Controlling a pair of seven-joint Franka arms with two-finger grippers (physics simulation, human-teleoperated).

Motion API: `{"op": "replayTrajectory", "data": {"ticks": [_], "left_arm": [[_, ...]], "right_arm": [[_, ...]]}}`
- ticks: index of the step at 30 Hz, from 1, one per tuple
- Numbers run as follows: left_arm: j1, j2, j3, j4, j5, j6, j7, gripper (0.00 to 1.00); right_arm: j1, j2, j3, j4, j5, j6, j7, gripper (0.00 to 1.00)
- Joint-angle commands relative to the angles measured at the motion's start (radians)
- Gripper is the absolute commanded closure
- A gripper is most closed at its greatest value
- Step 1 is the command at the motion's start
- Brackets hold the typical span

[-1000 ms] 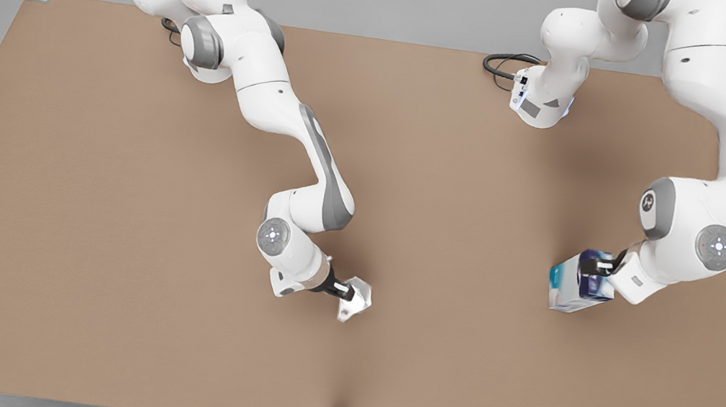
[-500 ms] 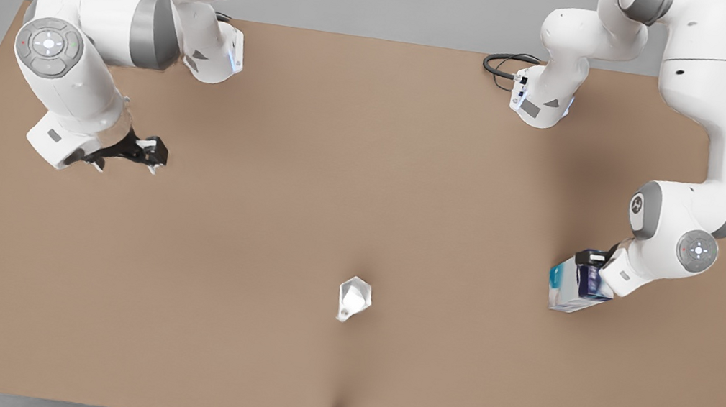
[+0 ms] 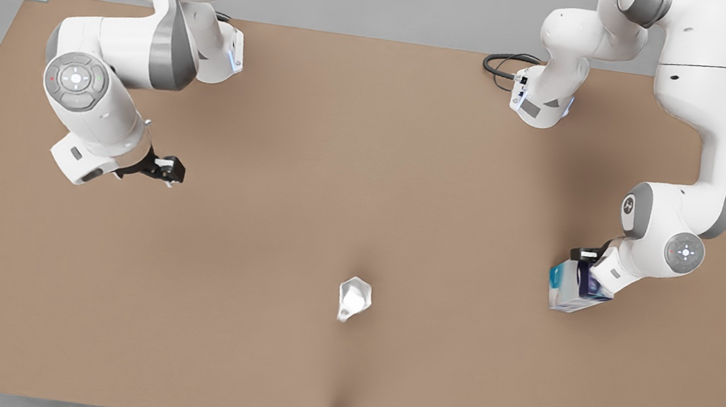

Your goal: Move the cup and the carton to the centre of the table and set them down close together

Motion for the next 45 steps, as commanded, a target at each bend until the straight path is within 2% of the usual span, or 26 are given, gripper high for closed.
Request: {"op": "replayTrajectory", "data": {"ticks": [1,10,15,19,22,24,27,29,33,37,38,39,44,45], "left_arm": [[-0.001,0.000,0.001,0.000,-0.008,-0.002,0.001,0.45],[-0.007,-0.041,-0.002,0.004,-0.009,-0.028,0.007,0.44],[-0.031,-0.084,-0.005,0.024,0.003,0.048,0.019,0.44],[-0.036,-0.077,-0.034,0.098,0.015,0.090,0.329,0.44],[-0.050,-0.064,-0.091,0.110,0.012,0.132,0.737,0.44],[-0.106,-0.040,-0.100,0.132,0.006,0.137,1.005,0.44],[-0.206,0.026,-0.102,0.245,-0.014,0.095,1.328,0.44],[-0.324,0.084,-0.100,0.356,-0.106,-0.026,1.328,0.44],[-0.544,0.170,-0.091,0.448,-0.233,-0.086,1.130,0.44],[-0.649,0.241,-0.085,0.497,-0.253,-0.081,1.047,0.43],[-0.671,0.252,-0.067,0.501,-0.253,-0.078,1.024,0.43],[-0.741,0.264,0.010,0.506,-0.279,-0.077,1.021,0.41],[-0.771,0.295,0.032,0.515,-0.282,-0.060,1.015,0.41],[-0.778,0.304,0.038,0.515,-0.282,-0.054,1.015,0.39]], "right_arm": [[-0.002,0.000,0.000,0.000,0.000,-0.001,0.000,0.00],[-0.001,0.000,0.000,-0.001,0.000,0.005,0.002,0.00],[0.001,0.000,0.000,0.000,0.000,0.005,0.002,0.00],[-0.002,0.009,0.000,0.000,0.000,0.007,0.002,0.00],[-0.002,0.012,0.000,0.000,0.001,0.005,0.002,0.00],[-0.002,0.014,0.001,0.000,0.000,0.005,0.002,0.00],[-0.004,0.014,0.000,0.000,0.001,0.005,0.002,0.00],[-0.004,0.014,0.001,0.000,0.000,0.007,0.002,0.00],[-0.004,0.014,0.001,0.000,0.001,0.007,0.002,0.00],[-0.004,0.015,0.000,0.000,0.001,0.007,0.002,0.00],[-0.004,0.015,0.000,0.000,0.001,0.007,0.002,0.00],[-0.004,0.015,0.001,0.000,0.001,0.007,0.002,0.00],[-0.002,0.015,0.001,0.000,0.001,0.007,0.002,0.00],[-0.002,0.015,0.000,0.000,0.001,0.007,0.002,0.00]]}}
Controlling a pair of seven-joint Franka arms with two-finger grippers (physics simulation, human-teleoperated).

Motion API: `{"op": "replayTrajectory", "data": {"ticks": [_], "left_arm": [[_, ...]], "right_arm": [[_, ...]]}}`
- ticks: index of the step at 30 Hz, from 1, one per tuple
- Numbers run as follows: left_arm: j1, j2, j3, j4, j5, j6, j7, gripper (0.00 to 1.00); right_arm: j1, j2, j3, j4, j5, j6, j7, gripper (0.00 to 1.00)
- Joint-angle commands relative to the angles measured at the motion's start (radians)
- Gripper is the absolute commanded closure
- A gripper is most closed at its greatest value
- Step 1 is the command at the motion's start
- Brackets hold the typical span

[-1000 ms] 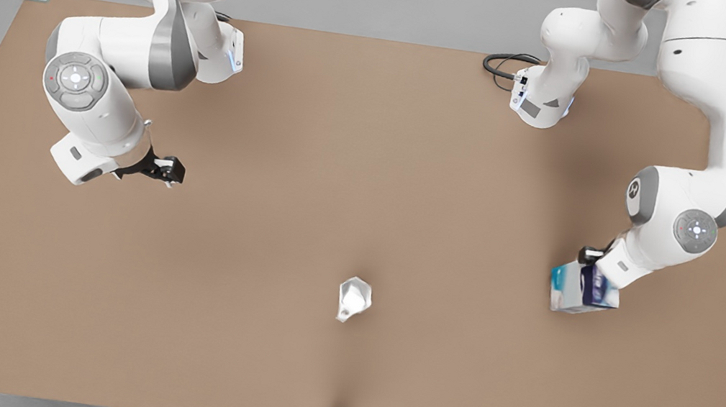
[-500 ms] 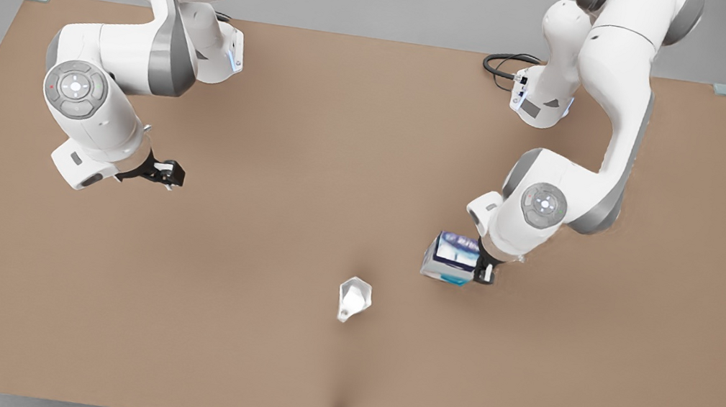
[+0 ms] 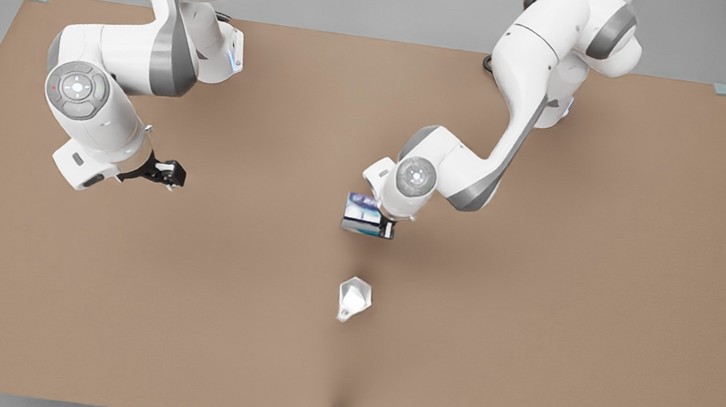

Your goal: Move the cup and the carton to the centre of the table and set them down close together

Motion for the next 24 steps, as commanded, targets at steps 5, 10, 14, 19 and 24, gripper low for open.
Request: {"op": "replayTrajectory", "data": {"ticks": [5,10,14,19,24], "left_arm": [[-0.013,0.002,0.013,-0.002,-0.026,0.012,0.002,0.00],[-0.020,0.001,0.016,-0.003,-0.039,0.007,0.004,0.00],[-0.040,-0.011,0.045,0.000,-0.068,-0.002,0.005,0.00],[-0.045,-0.042,0.062,-0.002,-0.095,-0.025,0.008,0.00],[0.000,-0.217,0.171,0.001,-0.131,-0.112,-0.245,0.00]], "right_arm": [[0.000,0.001,0.000,0.000,0.000,0.000,0.000,0.00],[0.000,0.001,-0.001,0.000,0.000,0.002,0.000,0.00],[0.000,0.005,-0.001,0.002,0.000,0.002,0.000,0.00],[0.000,0.007,0.000,0.002,0.000,0.006,0.000,0.00],[0.000,0.007,0.000,0.002,0.000,0.006,0.000,0.00]]}}
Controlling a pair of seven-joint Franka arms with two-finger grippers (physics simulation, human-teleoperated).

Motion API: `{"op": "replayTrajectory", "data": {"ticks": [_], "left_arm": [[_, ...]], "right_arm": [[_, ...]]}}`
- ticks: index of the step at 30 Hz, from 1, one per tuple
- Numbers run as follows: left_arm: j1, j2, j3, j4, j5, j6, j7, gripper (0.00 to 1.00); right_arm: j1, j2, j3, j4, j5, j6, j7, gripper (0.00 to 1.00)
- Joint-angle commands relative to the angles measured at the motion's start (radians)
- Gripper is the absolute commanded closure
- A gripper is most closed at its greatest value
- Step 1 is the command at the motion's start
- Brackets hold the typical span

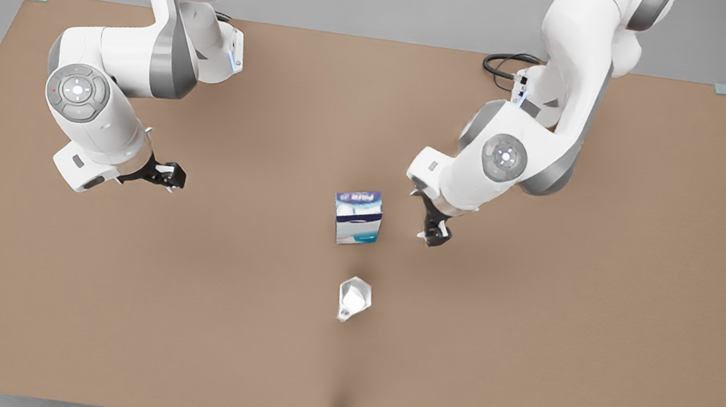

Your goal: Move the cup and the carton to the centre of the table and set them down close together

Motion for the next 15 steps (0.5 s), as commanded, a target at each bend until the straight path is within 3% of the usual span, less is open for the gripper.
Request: {"op": "replayTrajectory", "data": {"ticks": [1,2,4,6,7,9,11,13,14,15], "left_arm": [[0.023,-0.002,0.000,0.004,-0.012,-0.022,-0.070,0.00],[0.072,-0.002,0.004,0.024,0.004,-0.068,-0.227,0.00],[0.085,0.010,0.141,0.075,0.019,-0.145,-0.445,0.00],[0.115,0.009,0.167,0.075,0.167,-0.149,-0.592,0.00],[0.201,0.004,0.165,0.075,0.200,-0.180,-0.592,0.00],[0.445,0.009,0.010,0.055,0.266,-0.166,-0.598,0.00],[0.537,-0.040,0.000,0.003,0.269,-0.171,-0.583,0.00],[0.684,-0.174,-0.141,-0.081,0.350,-0.204,-0.594,0.00],[0.796,-0.206,-0.267,-0.080,0.393,-0.235,-0.601,0.00],[0.800,-0.200,-0.269,-0.062,0.386,-0.286,-0.667,0.00]], "right_arm": [[0.000,0.000,0.000,0.000,0.000,0.000,0.000,0.00],[0.000,0.000,0.000,0.000,0.000,0.000,0.000,0.00],[-0.002,-0.002,-0.001,0.000,0.020,0.002,0.001,0.00],[-0.002,0.000,-0.001,0.000,0.020,0.000,0.001,0.00],[-0.002,0.000,-0.001,0.000,0.020,0.000,0.001,0.00],[0.000,0.000,-0.001,0.000,0.020,0.000,0.001,0.00],[0.000,0.000,-0.001,0.000,0.020,0.000,0.001,0.00],[0.000,0.000,-0.001,0.000,0.020,0.002,0.001,0.00],[0.000,0.000,-0.001,0.000,0.020,0.000,0.001,0.00],[0.000,0.000,-0.001,0.000,0.020,0.000,0.001,0.00]]}}
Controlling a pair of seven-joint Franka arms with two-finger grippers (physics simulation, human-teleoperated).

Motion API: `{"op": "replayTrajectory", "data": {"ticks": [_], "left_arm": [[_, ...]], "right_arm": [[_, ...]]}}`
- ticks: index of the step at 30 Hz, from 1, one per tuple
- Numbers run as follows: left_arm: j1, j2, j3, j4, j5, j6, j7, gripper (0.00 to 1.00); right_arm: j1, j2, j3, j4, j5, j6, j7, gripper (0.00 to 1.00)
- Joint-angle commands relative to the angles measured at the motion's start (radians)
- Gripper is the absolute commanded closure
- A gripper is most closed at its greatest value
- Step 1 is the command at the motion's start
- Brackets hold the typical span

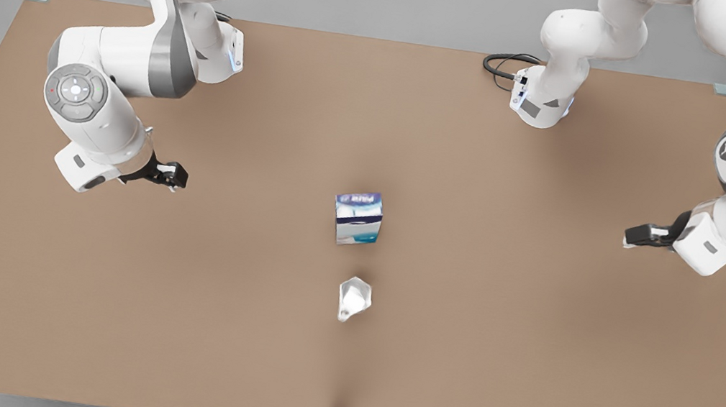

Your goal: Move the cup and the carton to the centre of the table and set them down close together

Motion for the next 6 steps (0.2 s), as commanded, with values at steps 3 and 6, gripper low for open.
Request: {"op": "replayTrajectory", "data": {"ticks": [3,6], "left_arm": [[-0.041,0.008,0.008,0.013,0.062,-0.009,-0.012,0.00],[-0.028,0.013,0.001,0.013,0.059,-0.032,-0.009,0.00]], "right_arm": [[0.002,0.000,0.000,0.000,0.000,0.000,0.000,0.00],[0.003,0.000,0.000,0.000,0.000,0.000,0.000,0.00]]}}
